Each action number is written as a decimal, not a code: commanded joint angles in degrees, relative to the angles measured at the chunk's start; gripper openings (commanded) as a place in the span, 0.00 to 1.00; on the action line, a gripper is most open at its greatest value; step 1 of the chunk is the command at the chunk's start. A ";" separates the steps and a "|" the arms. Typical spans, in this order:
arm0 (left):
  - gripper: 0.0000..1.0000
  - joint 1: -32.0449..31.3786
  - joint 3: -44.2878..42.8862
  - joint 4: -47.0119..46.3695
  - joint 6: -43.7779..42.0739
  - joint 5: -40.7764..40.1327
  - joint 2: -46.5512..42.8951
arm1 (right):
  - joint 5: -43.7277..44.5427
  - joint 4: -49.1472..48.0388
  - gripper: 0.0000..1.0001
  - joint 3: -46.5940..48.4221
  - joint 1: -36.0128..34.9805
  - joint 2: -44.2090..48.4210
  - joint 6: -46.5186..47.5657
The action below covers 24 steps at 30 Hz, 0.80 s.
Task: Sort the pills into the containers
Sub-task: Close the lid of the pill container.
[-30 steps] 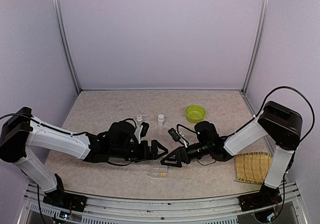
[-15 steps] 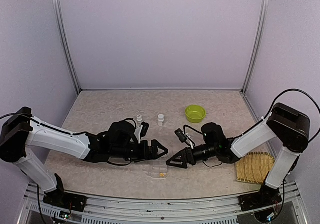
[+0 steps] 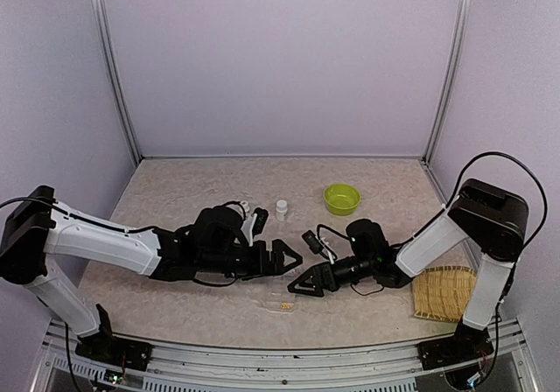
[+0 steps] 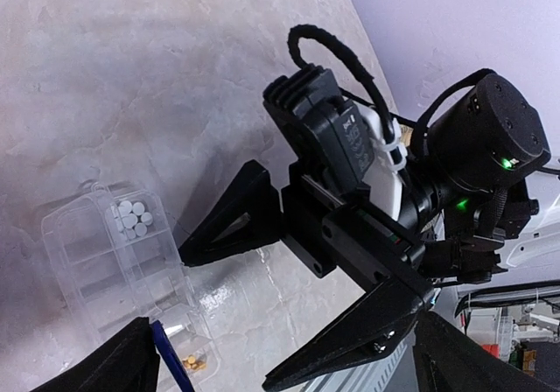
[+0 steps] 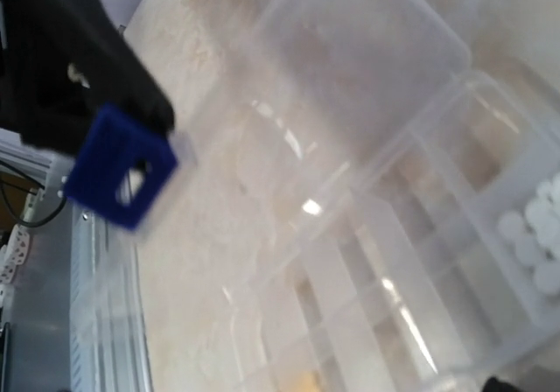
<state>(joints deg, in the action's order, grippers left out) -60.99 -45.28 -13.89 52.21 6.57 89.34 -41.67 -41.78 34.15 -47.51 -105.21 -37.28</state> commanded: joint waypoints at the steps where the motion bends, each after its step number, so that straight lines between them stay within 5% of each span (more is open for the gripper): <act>1: 0.99 -0.77 -1.72 1.03 -0.89 -0.26 1.98 | -1.50 -2.83 1.00 1.74 -0.63 -2.50 -0.57; 24: 0.99 -0.79 -7.66 1.79 -2.30 5.45 13.58 | -1.16 -7.79 1.00 -0.37 -0.66 -2.25 -2.94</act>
<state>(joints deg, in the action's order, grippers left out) -60.80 -51.53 -13.72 52.01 8.12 100.18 -44.40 -47.53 33.93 -47.88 -107.42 -38.26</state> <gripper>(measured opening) 0.987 0.999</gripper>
